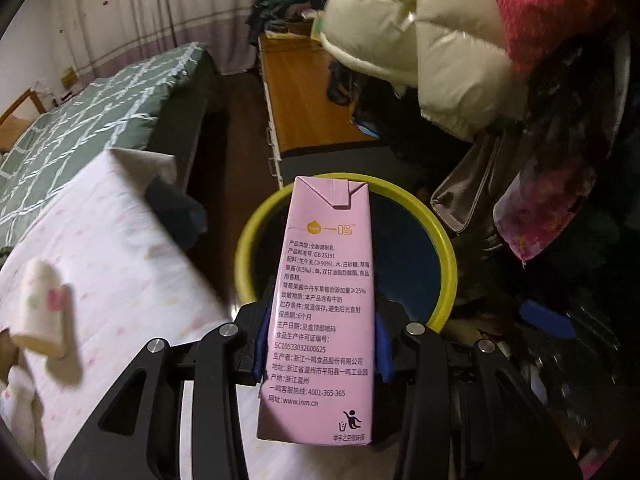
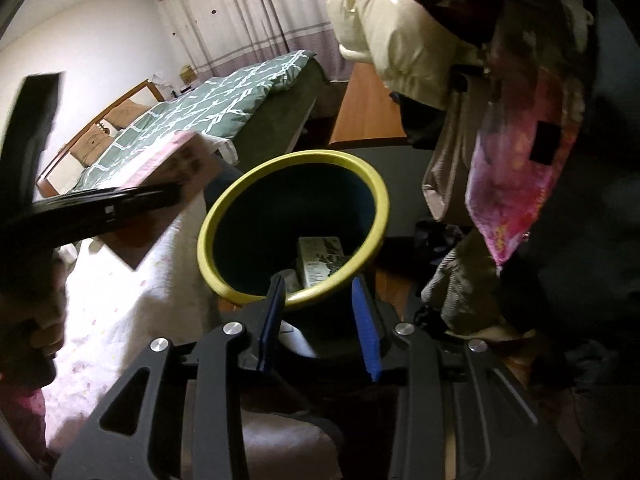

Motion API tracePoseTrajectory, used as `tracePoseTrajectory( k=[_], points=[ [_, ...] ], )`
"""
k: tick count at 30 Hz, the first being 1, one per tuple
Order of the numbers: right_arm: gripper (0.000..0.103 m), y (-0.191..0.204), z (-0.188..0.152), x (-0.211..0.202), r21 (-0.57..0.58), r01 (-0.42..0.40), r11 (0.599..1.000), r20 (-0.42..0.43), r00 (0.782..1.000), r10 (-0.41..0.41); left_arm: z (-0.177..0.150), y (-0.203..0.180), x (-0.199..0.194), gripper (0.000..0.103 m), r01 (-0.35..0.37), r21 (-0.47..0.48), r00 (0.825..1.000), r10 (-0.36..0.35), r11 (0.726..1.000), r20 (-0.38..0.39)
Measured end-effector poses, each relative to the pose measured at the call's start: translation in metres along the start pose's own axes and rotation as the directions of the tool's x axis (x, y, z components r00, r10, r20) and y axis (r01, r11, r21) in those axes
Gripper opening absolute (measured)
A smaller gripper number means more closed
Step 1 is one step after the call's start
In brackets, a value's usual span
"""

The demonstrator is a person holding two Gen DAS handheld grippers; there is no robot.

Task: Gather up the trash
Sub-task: 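Carry the pink carton over the bin and open the left gripper, then move the right gripper to the white paper cup and grasp its rim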

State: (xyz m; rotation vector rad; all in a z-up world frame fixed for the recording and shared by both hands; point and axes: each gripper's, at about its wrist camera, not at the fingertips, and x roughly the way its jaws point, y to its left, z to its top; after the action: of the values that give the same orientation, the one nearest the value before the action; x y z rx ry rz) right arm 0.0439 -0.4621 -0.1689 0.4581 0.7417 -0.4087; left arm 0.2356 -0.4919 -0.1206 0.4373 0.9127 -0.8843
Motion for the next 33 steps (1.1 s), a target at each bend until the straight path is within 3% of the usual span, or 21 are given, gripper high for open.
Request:
tracePoseTrajectory(
  k=[8, 10, 11, 14, 21, 25, 33],
  points=[
    [0.034, -0.019, 0.0, 0.001, 0.024, 0.005, 1.0, -0.004, 1.0, -0.005, 0.021, -0.024, 0.047, 0.042, -0.018, 0.01, 0.999, 0.018, 1.0, -0.044],
    [0.034, -0.02, -0.001, 0.0, 0.025, 0.003, 1.0, -0.004, 1.0, -0.003, 0.023, -0.028, 0.05, 0.071, -0.034, 0.013, 0.999, 0.034, 0.999, -0.034],
    [0.034, -0.02, -0.002, 0.0, 0.025, 0.002, 1.0, -0.004, 1.0, -0.001, 0.025, -0.029, 0.05, 0.075, -0.042, 0.014, 0.999, 0.042, 0.999, -0.023],
    [0.034, -0.019, -0.001, 0.0, 0.027, -0.002, 1.0, -0.006, 1.0, 0.002, 0.027, -0.03, 0.041, 0.077, -0.055, 0.018, 0.998, 0.055, 0.998, 0.01],
    [0.034, -0.01, -0.001, -0.001, 0.013, -0.011, 1.0, -0.005, 1.0, 0.011, 0.012, -0.012, -0.018, 0.079, -0.058, -0.029, 0.991, 0.061, 0.998, 0.121],
    [0.034, 0.002, -0.002, 0.001, -0.006, -0.021, 1.0, -0.011, 1.0, 0.021, -0.012, 0.008, -0.056, 0.083, -0.053, -0.077, 0.983, 0.066, 0.996, 0.173],
    [0.034, 0.044, 0.001, 0.01, -0.083, -0.047, 0.995, -0.034, 0.998, 0.044, -0.08, 0.08, -0.127, 0.084, -0.127, -0.216, 0.958, 0.177, 0.968, 0.228]
  ],
)
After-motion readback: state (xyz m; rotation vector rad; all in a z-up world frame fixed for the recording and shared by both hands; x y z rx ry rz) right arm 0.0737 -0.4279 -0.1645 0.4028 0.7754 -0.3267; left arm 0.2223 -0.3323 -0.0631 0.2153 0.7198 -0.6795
